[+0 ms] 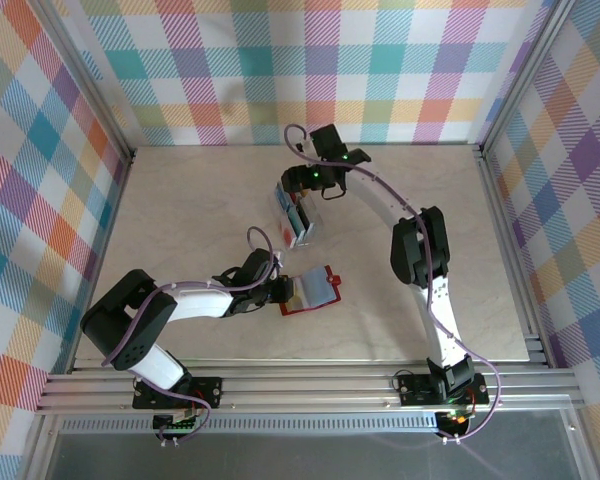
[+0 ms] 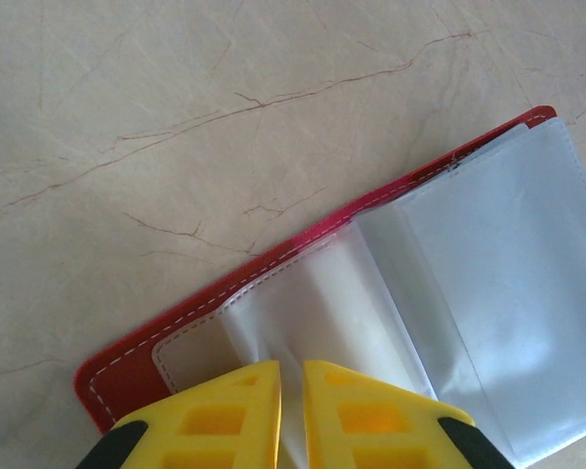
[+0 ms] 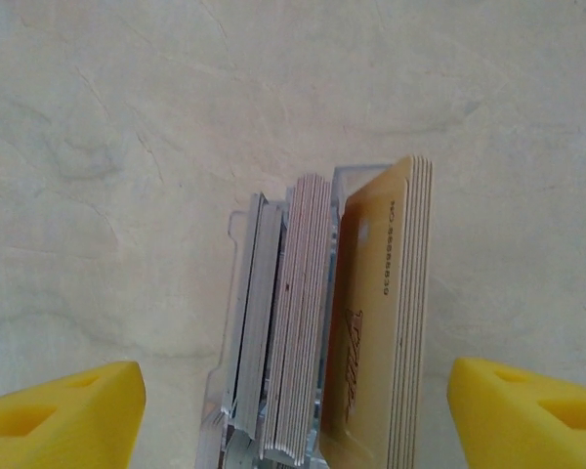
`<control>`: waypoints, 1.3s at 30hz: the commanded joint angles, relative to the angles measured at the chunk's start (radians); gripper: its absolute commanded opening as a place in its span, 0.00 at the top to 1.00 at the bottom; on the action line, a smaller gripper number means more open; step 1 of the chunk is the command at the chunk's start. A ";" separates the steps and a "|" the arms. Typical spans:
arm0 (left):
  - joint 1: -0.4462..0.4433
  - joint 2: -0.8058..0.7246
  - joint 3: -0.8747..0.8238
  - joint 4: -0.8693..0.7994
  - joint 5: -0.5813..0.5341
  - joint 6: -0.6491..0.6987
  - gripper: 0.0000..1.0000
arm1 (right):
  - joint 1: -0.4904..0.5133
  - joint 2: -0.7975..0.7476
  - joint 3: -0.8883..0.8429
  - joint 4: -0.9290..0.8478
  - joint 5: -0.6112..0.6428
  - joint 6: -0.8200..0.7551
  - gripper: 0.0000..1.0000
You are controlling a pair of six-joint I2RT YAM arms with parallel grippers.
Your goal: Put the credit cards into the card holder
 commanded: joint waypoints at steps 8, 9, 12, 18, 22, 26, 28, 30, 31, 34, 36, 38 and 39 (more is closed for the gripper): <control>-0.013 0.013 -0.006 -0.024 -0.011 0.016 0.86 | -0.002 -0.012 0.010 -0.026 -0.086 -0.034 0.26; -0.014 0.014 -0.005 -0.024 -0.011 0.016 0.86 | -0.002 -0.017 0.005 -0.023 -0.092 -0.033 0.26; -0.014 0.015 -0.003 -0.024 -0.011 0.016 0.86 | -0.002 -0.028 0.005 -0.026 -0.104 -0.034 0.29; -0.013 0.016 -0.003 -0.024 -0.013 0.016 0.86 | -0.002 -0.025 0.022 -0.045 -0.127 -0.040 0.35; -0.014 0.019 -0.001 -0.024 -0.012 0.019 0.86 | -0.002 -0.024 0.025 -0.049 -0.155 -0.042 0.38; -0.014 0.020 -0.002 -0.024 -0.013 0.018 0.86 | -0.002 -0.019 0.036 -0.062 -0.171 -0.049 0.39; -0.013 0.021 -0.001 -0.024 -0.015 0.018 0.86 | -0.002 -0.016 0.048 -0.074 -0.171 -0.051 0.40; -0.013 0.024 0.001 -0.024 -0.015 0.019 0.86 | -0.002 -0.013 0.057 -0.083 -0.171 -0.056 0.42; -0.014 0.024 -0.001 -0.024 -0.013 0.018 0.86 | -0.002 -0.012 0.060 -0.087 -0.171 -0.060 0.43; -0.014 0.026 0.002 -0.024 -0.012 0.018 0.86 | -0.002 -0.013 0.060 -0.092 -0.177 -0.067 0.47; -0.013 0.027 0.004 -0.023 -0.011 0.018 0.86 | -0.002 -0.012 0.062 -0.092 -0.179 -0.069 0.49; -0.013 0.030 0.004 -0.023 -0.010 0.019 0.86 | -0.001 -0.013 0.063 -0.094 -0.184 -0.071 0.50; -0.013 0.031 0.004 -0.023 -0.010 0.017 0.86 | -0.002 -0.013 0.063 -0.094 -0.186 -0.071 0.51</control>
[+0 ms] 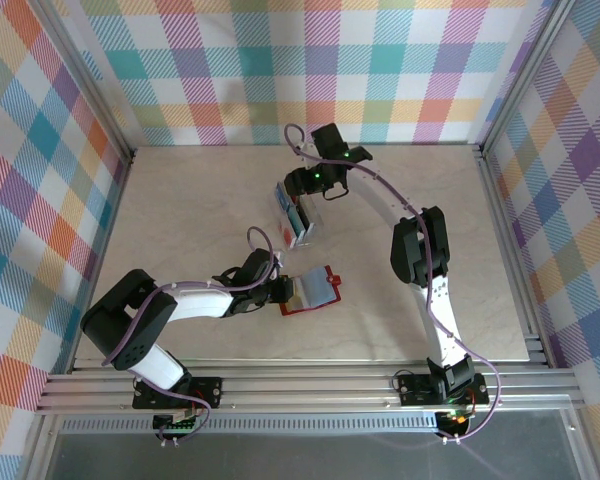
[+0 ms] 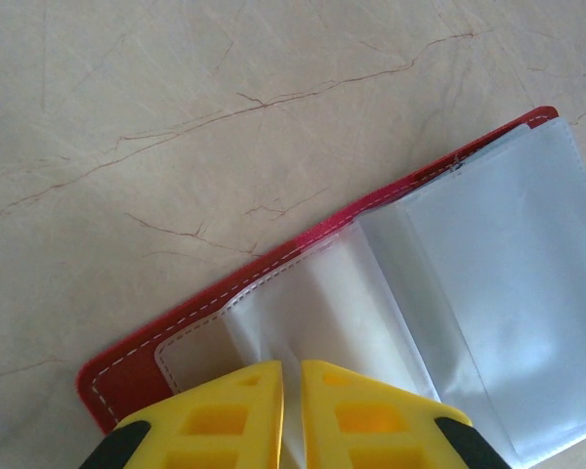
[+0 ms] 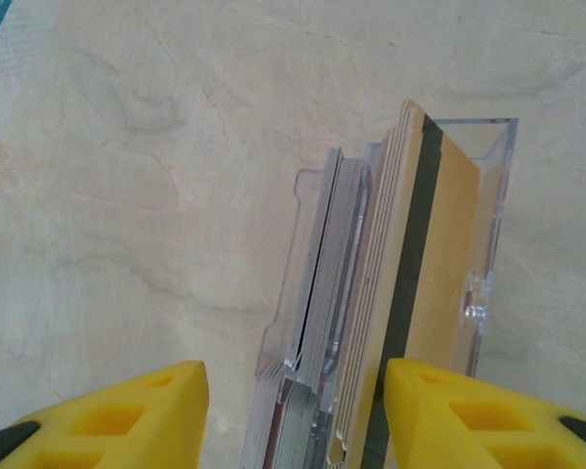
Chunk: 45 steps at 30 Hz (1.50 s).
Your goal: Put the credit cards into the card holder
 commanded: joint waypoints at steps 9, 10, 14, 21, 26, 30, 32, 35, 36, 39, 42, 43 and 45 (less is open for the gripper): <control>-0.013 0.028 0.004 -0.024 -0.009 0.018 0.86 | 0.004 -0.009 0.053 -0.042 -0.034 -0.022 0.60; -0.014 0.028 0.004 -0.023 -0.010 0.018 0.86 | 0.004 -0.010 0.054 -0.045 -0.034 -0.022 0.60; -0.013 0.031 0.004 -0.023 -0.009 0.018 0.86 | 0.004 -0.014 0.056 -0.050 -0.037 -0.022 0.61; -0.014 0.030 0.004 -0.024 -0.009 0.019 0.87 | 0.004 -0.009 0.067 -0.059 -0.032 -0.023 0.67; -0.014 0.035 0.005 -0.024 -0.011 0.020 0.87 | 0.004 -0.010 0.077 -0.068 -0.032 -0.023 0.71; -0.013 0.034 0.005 -0.024 -0.011 0.019 0.87 | 0.004 -0.011 0.084 -0.075 -0.031 -0.021 0.74; -0.014 0.033 0.005 -0.024 -0.010 0.020 0.87 | 0.004 -0.012 0.088 -0.077 -0.026 -0.022 0.76; -0.014 0.031 0.005 -0.024 -0.011 0.020 0.87 | 0.004 -0.015 0.092 -0.081 -0.017 -0.022 0.78; -0.014 0.031 0.005 -0.024 -0.011 0.020 0.86 | 0.004 -0.014 0.092 -0.082 -0.016 -0.023 0.79; -0.014 0.031 0.004 -0.024 -0.011 0.019 0.86 | 0.004 -0.014 0.092 -0.083 -0.008 -0.023 0.82; -0.013 0.032 0.005 -0.024 -0.009 0.019 0.86 | 0.004 -0.007 0.096 -0.087 0.019 -0.024 0.82; -0.014 0.034 0.004 -0.023 -0.012 0.019 0.86 | 0.004 -0.007 0.095 -0.088 0.034 -0.025 0.76; -0.014 0.035 0.005 -0.023 -0.011 0.019 0.86 | 0.004 -0.010 0.090 -0.084 0.043 -0.030 0.69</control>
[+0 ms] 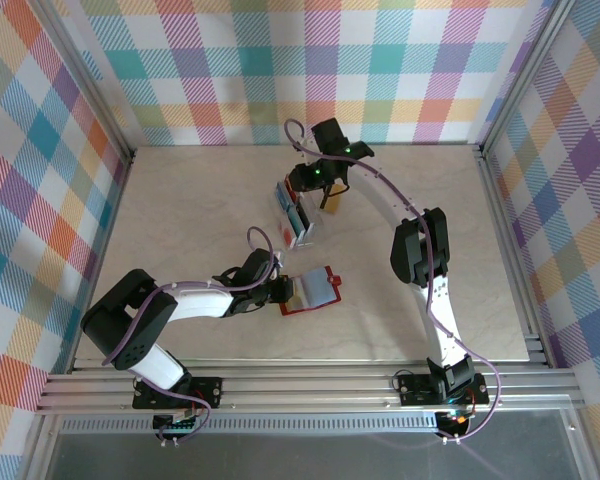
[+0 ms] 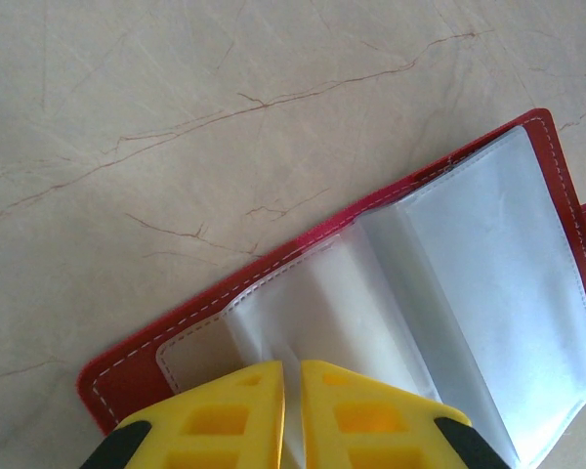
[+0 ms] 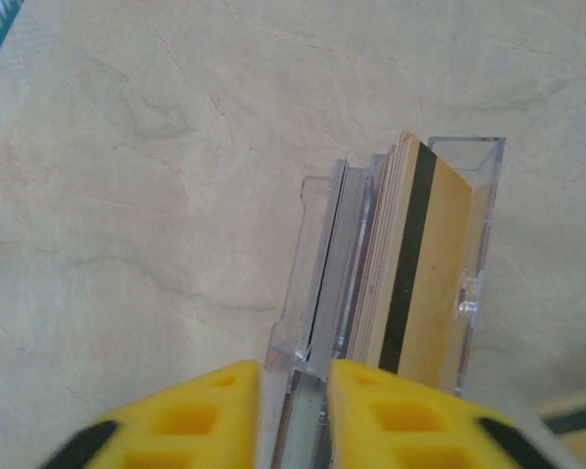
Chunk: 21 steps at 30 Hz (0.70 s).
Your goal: Put the credit cards into the card holder
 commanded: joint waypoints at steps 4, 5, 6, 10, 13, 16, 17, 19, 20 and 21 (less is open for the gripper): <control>-0.013 0.032 0.004 -0.024 -0.011 0.019 0.86 | 0.003 -0.037 -0.010 -0.001 0.060 -0.029 0.69; -0.014 0.033 0.004 -0.023 -0.012 0.019 0.86 | 0.002 -0.046 -0.023 0.010 0.061 -0.028 0.68; -0.014 0.034 0.005 -0.024 -0.012 0.019 0.86 | 0.002 -0.051 -0.025 0.012 0.065 -0.027 0.68; -0.013 0.023 0.003 -0.019 -0.009 0.010 0.87 | 0.003 -0.052 -0.017 -0.002 0.094 -0.030 0.63; -0.014 -0.018 -0.006 -0.024 -0.005 0.001 0.87 | 0.000 -0.046 -0.015 -0.006 0.100 -0.027 0.58; -0.013 -0.071 -0.001 -0.033 -0.003 -0.019 0.85 | -0.006 -0.048 -0.019 -0.001 0.104 -0.019 0.53; -0.014 -0.088 -0.001 -0.032 0.001 -0.028 0.84 | -0.008 -0.051 -0.022 0.002 0.099 -0.017 0.49; -0.014 -0.115 0.005 -0.033 0.009 -0.046 0.81 | -0.010 -0.050 -0.021 0.001 0.092 -0.018 0.42; -0.013 -0.127 0.008 -0.036 0.012 -0.054 0.79 | -0.010 -0.051 -0.021 0.002 0.093 -0.020 0.41; -0.013 -0.141 0.011 -0.040 0.015 -0.061 0.77 | -0.010 -0.051 -0.021 0.003 0.092 -0.021 0.40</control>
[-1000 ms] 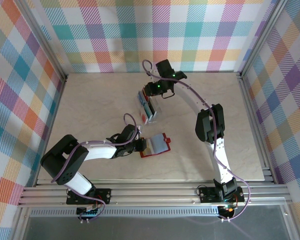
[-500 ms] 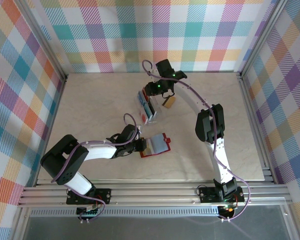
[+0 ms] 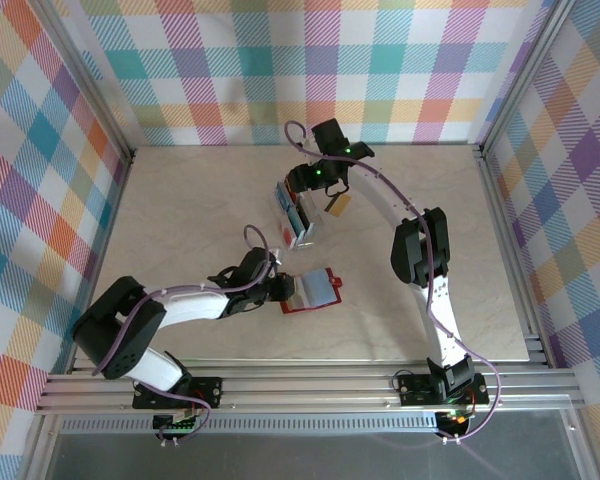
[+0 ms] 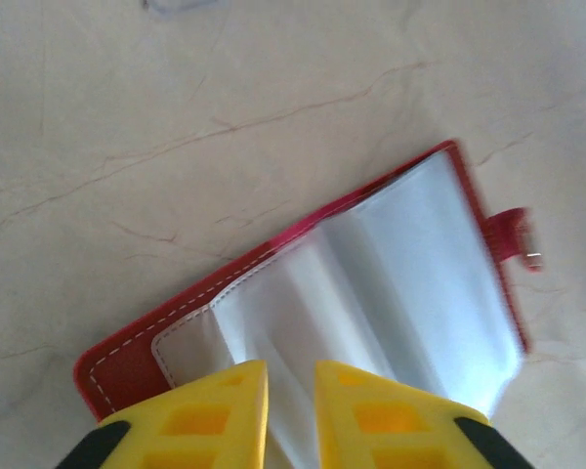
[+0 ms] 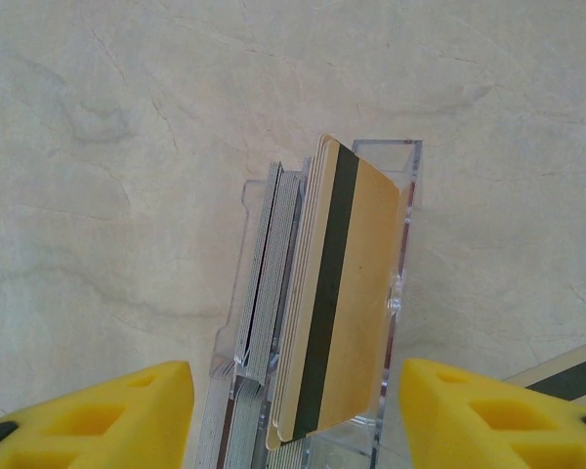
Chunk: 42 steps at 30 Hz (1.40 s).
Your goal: Put the credit cards into the card holder
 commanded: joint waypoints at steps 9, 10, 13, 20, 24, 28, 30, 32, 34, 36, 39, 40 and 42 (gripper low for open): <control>0.017 -0.231 0.015 -0.106 -0.062 -0.070 0.67 | -0.009 -0.004 0.038 -0.006 -0.072 -0.013 0.37; 0.037 -0.245 0.017 -0.108 -0.050 -0.076 0.67 | -0.009 0.004 0.044 -0.003 -0.082 -0.014 0.38; 0.112 -0.257 0.037 -0.108 0.022 -0.093 0.67 | -0.006 0.022 0.054 -0.001 -0.101 -0.022 0.39; 0.302 -0.134 0.164 -0.064 0.229 -0.122 0.67 | 0.008 0.047 0.088 -0.023 -0.081 -0.043 0.40; 0.358 -0.042 0.260 -0.061 0.278 -0.131 0.67 | 0.019 0.069 0.120 -0.043 -0.056 -0.061 0.39; 0.412 0.075 0.344 -0.044 0.335 -0.153 0.68 | 0.033 0.101 0.166 -0.072 -0.029 -0.079 0.39; 0.428 0.126 0.374 -0.029 0.356 -0.163 0.68 | 0.037 0.106 0.173 -0.077 -0.021 -0.085 0.39; 0.439 0.184 0.411 -0.028 0.363 -0.163 0.68 | 0.040 0.110 0.174 -0.075 -0.020 -0.090 0.39; 0.449 0.240 0.442 -0.015 0.382 -0.164 0.68 | 0.045 0.118 0.183 -0.083 -0.009 -0.094 0.39; 0.453 0.296 0.475 -0.007 0.400 -0.161 0.68 | 0.047 0.122 0.185 -0.085 0.007 -0.096 0.39; 0.458 0.370 0.517 0.000 0.418 -0.157 0.69 | 0.048 0.129 0.190 -0.086 0.011 -0.100 0.39; 0.458 0.393 0.529 0.005 0.428 -0.159 0.69 | 0.050 0.132 0.194 -0.089 0.011 -0.101 0.39; 0.459 0.426 0.549 0.014 0.438 -0.161 0.69 | 0.051 0.139 0.204 -0.097 0.013 -0.104 0.39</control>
